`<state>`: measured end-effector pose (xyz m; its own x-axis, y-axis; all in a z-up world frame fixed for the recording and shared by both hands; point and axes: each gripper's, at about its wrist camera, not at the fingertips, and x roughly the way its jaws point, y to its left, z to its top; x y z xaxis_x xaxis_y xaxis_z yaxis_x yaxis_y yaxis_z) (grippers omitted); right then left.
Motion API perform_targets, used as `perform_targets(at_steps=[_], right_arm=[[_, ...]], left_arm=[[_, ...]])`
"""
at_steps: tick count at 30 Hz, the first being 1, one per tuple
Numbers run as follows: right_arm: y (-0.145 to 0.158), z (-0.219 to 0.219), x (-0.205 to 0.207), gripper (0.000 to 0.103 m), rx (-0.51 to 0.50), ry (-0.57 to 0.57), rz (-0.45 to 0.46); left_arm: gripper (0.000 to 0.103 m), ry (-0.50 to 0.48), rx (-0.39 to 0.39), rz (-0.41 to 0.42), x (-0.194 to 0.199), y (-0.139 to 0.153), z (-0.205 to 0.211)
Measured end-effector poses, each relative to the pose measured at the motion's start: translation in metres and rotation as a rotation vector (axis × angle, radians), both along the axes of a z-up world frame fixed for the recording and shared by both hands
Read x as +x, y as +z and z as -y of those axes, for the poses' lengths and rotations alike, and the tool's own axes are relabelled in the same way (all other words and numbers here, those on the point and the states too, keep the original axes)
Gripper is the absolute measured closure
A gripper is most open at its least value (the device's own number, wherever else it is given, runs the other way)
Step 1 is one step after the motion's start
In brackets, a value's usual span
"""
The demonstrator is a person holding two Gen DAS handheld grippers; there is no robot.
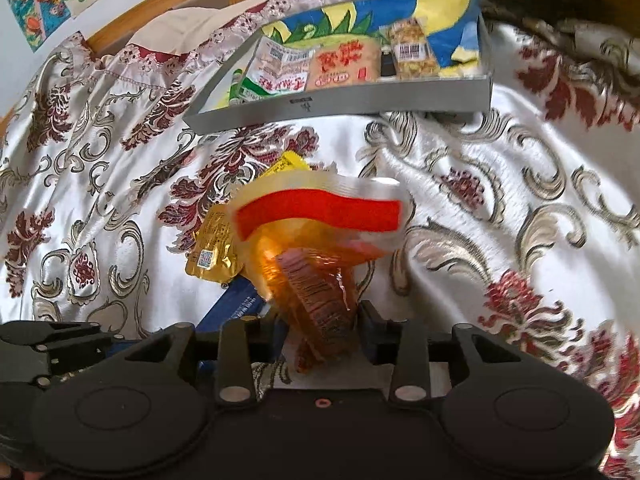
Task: Organize snacks
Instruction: 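Carry the blue pack with left tool while right tool carries the orange bag to the tray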
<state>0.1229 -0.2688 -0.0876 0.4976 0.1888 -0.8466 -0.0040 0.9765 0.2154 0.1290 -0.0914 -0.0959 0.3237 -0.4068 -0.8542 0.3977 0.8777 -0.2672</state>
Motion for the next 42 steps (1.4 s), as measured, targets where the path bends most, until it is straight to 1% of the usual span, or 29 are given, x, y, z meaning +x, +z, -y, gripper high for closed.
perform_targets(at_steps=[2, 4, 5, 6, 11, 13, 16, 17, 19, 25, 26, 28, 30, 32, 34, 37, 40, 42], right_arm=[[-0.002, -0.001, 0.002, 0.064, 0.001, 0.0, -0.003], [-0.001, -0.003, 0.001, 0.066, -0.01, 0.004, 0.005], [0.0, -0.003, 0.0, 0.067, -0.012, 0.005, 0.009], [0.001, -0.004, -0.001, 0.068, -0.014, 0.007, 0.011], [0.007, -0.006, -0.009, 0.07, -0.044, 0.02, 0.035], [0.012, -0.007, -0.014, 0.07, -0.068, 0.012, 0.06], [0.025, -0.005, -0.024, 0.07, -0.089, -0.019, 0.118], [0.03, -0.003, -0.026, 0.07, -0.092, -0.033, 0.135], [0.037, 0.0, -0.03, 0.07, -0.085, -0.058, 0.16], [0.055, 0.012, -0.04, 0.07, -0.027, -0.121, 0.219], [0.058, 0.014, -0.042, 0.07, -0.02, -0.134, 0.233], [0.066, 0.013, -0.045, 0.07, -0.015, -0.155, 0.259], [0.077, 0.01, -0.048, 0.07, -0.009, -0.167, 0.291], [0.087, 0.006, -0.052, 0.07, 0.004, -0.169, 0.338], [0.092, 0.004, -0.055, 0.07, 0.01, -0.163, 0.367], [0.094, 0.003, -0.055, 0.07, 0.015, -0.164, 0.371], [0.095, 0.001, -0.051, 0.07, 0.071, -0.19, 0.37], [0.097, -0.006, -0.045, 0.07, 0.107, -0.176, 0.377]], left_arm=[[0.046, 0.004, -0.002, 0.004, 0.0, -0.002, 0.0], [0.051, 0.009, -0.002, 0.002, 0.002, -0.002, -0.001], [0.061, 0.01, 0.008, 0.004, 0.003, -0.002, -0.001], [0.064, 0.007, 0.015, 0.005, 0.003, -0.002, -0.001], [0.07, 0.021, 0.029, -0.013, -0.004, 0.002, 0.0], [0.07, 0.033, 0.025, -0.038, -0.009, 0.006, -0.001], [0.071, 0.056, -0.042, -0.094, -0.017, 0.012, -0.01], [0.071, 0.064, -0.072, -0.108, -0.02, 0.014, -0.013], [0.071, 0.078, -0.104, -0.125, -0.026, 0.019, -0.019], [0.072, 0.124, -0.141, -0.13, -0.044, 0.031, -0.039], [0.072, 0.132, -0.156, -0.129, -0.045, 0.034, -0.043], [0.071, 0.149, -0.215, -0.124, -0.049, 0.039, -0.053], [0.071, 0.168, -0.257, -0.105, -0.05, 0.046, -0.06], [0.071, 0.181, -0.282, -0.06, -0.051, 0.057, -0.065], [0.071, 0.196, -0.282, 0.003, -0.052, 0.069, -0.069], [0.071, 0.228, -0.276, 0.096, -0.051, 0.087, -0.073], [0.071, 0.253, -0.269, 0.151, -0.044, 0.1, -0.074], [0.071, 0.265, -0.266, 0.181, -0.037, 0.105, -0.07]])
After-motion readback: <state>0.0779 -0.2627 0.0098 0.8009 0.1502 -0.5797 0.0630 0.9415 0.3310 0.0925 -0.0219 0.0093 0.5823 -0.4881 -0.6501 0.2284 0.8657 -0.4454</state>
